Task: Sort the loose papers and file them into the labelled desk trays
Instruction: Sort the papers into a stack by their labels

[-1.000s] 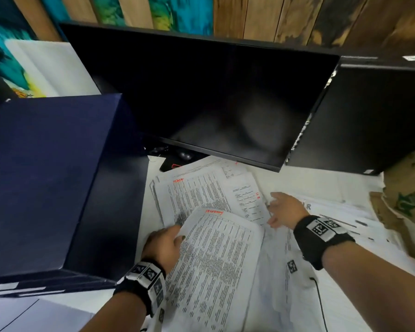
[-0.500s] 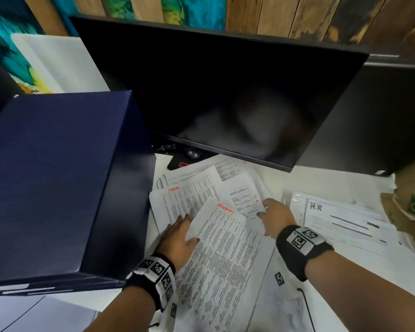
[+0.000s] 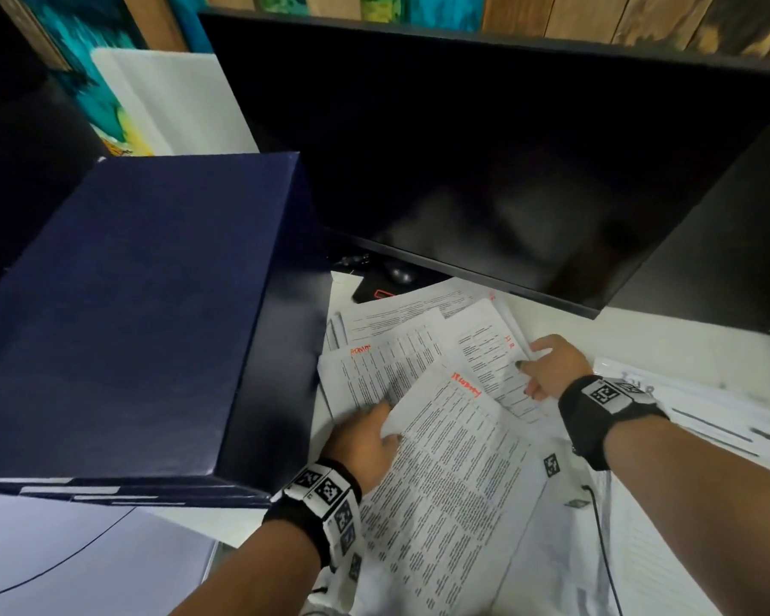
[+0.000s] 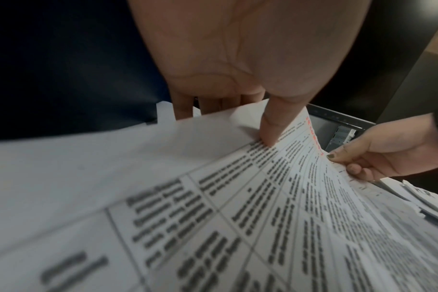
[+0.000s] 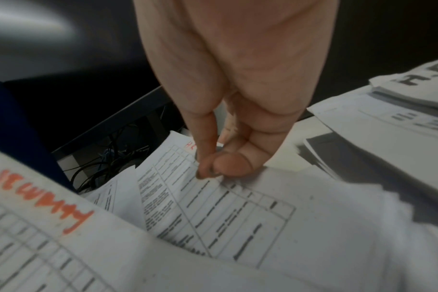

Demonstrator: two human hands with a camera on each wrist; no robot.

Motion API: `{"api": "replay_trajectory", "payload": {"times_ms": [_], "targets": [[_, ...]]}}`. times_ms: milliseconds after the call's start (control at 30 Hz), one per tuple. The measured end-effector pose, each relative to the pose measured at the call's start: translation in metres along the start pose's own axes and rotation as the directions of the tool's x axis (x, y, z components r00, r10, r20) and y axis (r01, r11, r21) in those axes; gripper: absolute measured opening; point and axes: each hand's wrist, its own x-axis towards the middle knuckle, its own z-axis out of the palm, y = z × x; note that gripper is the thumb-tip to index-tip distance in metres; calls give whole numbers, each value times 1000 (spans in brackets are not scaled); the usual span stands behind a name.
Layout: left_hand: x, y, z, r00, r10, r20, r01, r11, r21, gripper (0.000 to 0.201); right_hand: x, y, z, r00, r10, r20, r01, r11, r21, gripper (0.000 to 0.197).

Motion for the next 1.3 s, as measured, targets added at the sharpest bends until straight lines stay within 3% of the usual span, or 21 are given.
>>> {"api": "replay_trajectory", "payload": {"times_ms": [200,333,400,467,633,833,933,1033,1200,1300], "targets": [[4,0,5,995,-16,-94,20,999,37,27,-18,-3,9,990,-43,137,70,977,-200,7],[9,3,9,991,-50,-120,53,998,22,33,-35,7,15,982,-58,177,107,953,-283,16],[12,13,7,987,-55,-148,51,998,-37,24,-46,12,15,981,-105,162,150,945,-291,23],[13,24,2,979,-38,-198,17,994,-109,20,-58,12,15,978,-168,120,198,926,-321,15],[13,52,-13,963,10,-268,-66,977,-203,48,-87,5,6,931,-365,0,339,865,-370,17],[15,74,-37,879,-1,-476,-167,936,-310,75,-111,-11,-13,795,-598,-105,468,714,-522,20],[15,94,-60,847,61,-527,-262,912,-315,79,-115,-20,-24,734,-660,-159,494,680,-542,22],[15,111,-82,800,162,-578,-366,894,-257,83,-119,-33,-36,620,-753,-220,537,612,-581,16],[10,131,-113,722,216,-658,-517,800,-304,44,-128,-60,-68,462,-817,-344,520,564,-642,13],[5,140,-121,701,267,-662,-587,743,-322,22,-137,-74,-90,351,-844,-407,520,536,-665,15]]}}
